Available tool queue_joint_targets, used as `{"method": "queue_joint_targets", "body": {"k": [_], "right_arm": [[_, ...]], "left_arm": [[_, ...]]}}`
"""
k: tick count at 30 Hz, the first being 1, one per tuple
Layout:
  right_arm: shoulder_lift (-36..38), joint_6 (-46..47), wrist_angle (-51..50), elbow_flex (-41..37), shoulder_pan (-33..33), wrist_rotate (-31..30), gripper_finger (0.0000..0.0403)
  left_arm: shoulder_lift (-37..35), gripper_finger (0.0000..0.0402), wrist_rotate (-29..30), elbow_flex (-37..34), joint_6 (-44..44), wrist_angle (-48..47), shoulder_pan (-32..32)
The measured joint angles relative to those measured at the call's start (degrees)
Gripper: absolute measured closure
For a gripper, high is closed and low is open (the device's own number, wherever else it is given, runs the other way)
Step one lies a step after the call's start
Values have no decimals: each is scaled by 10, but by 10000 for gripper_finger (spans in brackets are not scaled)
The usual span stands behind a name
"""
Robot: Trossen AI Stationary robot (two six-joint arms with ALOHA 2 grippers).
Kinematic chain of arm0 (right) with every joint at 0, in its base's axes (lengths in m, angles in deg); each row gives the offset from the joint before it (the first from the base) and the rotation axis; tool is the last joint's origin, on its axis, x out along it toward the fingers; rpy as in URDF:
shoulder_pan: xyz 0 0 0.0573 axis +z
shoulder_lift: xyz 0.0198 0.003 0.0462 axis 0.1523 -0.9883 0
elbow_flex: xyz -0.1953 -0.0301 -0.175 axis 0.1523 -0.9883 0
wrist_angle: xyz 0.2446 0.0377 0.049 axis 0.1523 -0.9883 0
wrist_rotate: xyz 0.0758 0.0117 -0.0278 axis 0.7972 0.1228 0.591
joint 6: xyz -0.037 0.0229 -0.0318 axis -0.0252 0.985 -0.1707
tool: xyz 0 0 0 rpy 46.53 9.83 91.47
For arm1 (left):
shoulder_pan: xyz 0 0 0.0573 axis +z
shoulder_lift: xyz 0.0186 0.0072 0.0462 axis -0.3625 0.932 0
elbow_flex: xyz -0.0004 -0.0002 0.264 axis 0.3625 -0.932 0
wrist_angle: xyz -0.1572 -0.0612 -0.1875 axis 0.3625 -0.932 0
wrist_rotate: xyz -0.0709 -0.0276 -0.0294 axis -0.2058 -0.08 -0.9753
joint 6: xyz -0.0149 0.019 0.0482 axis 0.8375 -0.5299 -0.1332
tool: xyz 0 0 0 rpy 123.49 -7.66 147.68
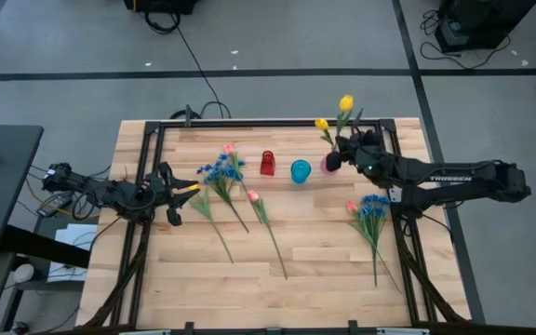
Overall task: Sort flowers into vase by color
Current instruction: Put the right yellow tulip into the pink vase, then put the bottom right pink tulip into the red vase
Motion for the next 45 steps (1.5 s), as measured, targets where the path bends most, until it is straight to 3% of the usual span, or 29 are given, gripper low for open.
{"method": "queue_joint_targets", "body": {"k": [5, 11, 18, 23, 31, 38, 45], "right_arm": [[0, 0, -10, 0, 0, 46, 295], [0, 39, -128, 45, 8, 71, 220], [-1, 118, -321, 143, 63, 60, 215], [-22, 178, -400, 188, 109, 106, 229], [-159, 360, -526, 223, 192, 311, 252], [-286, 475, -552, 223, 261, 576, 273], [-363, 471, -588, 223, 326, 668, 291]], "left_arm": [[0, 286, 0, 0, 4, 0, 0], [0, 286, 0, 0, 24, 0, 0], [0, 286, 0, 0, 28, -1, 0], [0, 286, 0, 0, 28, -5, 0], [0, 286, 0, 0, 28, -5, 0], [0, 286, 0, 0, 14, -5, 0], [0, 286, 0, 0, 13, -4, 0]]}}
